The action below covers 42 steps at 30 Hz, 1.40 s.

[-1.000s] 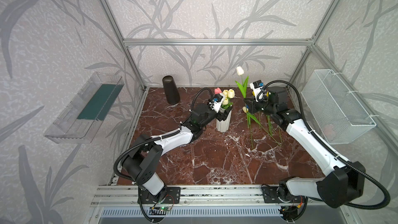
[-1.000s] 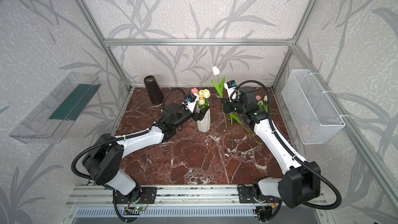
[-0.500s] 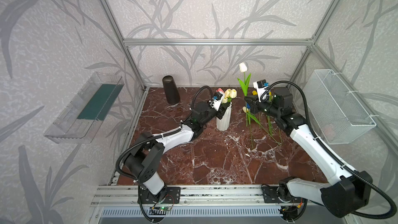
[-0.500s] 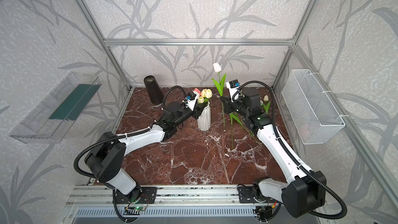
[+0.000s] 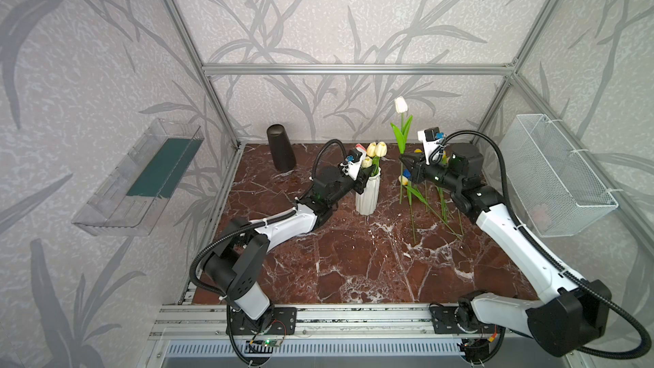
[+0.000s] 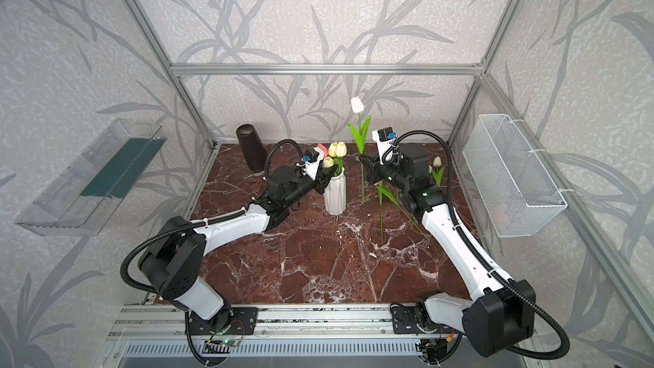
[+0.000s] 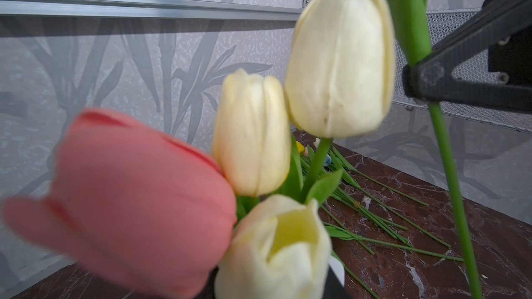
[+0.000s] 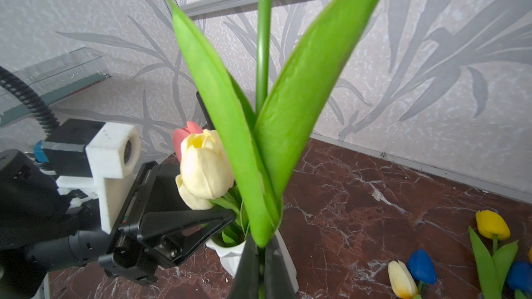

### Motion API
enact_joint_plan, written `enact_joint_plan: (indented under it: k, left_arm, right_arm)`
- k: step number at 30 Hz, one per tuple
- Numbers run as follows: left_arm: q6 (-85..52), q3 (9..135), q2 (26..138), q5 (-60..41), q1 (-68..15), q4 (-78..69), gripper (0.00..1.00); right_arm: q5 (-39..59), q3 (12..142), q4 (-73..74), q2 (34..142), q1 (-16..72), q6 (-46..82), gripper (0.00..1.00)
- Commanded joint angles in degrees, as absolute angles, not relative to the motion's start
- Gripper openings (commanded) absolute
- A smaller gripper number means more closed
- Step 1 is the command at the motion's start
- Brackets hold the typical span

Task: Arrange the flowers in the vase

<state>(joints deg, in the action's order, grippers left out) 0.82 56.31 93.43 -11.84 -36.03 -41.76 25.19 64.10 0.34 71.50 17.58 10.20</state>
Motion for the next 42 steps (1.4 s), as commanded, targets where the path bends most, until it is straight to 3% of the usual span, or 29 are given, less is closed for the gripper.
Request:
enact_joint_plan:
  k: [1,18,30,42]
  left_arm:
    - [-0.3,57.7,91.1,-11.2,-35.4,-44.4,0.37]
    - [-1.7,57.9,89.6,-10.6,-33.9,-46.3,0.35]
    - [-1.8,56.9,89.9,-10.4,-33.7,-47.7,0.35]
    - [-1.0,56.8,89.5,-10.8,-33.7,-47.2,0.35]
  right_arm:
    - [27.6,67.3,6.9,72.9,17.9,13.7,0.0]
    - [26.5,69.9,25.2,78.9,18.7,22.5,0.0]
    - [19.1,68.1,32.3,82.2,21.9,18.3,0.0]
    - [19.6,63.4,32.2,81.9,24.0,11.3,0.0]
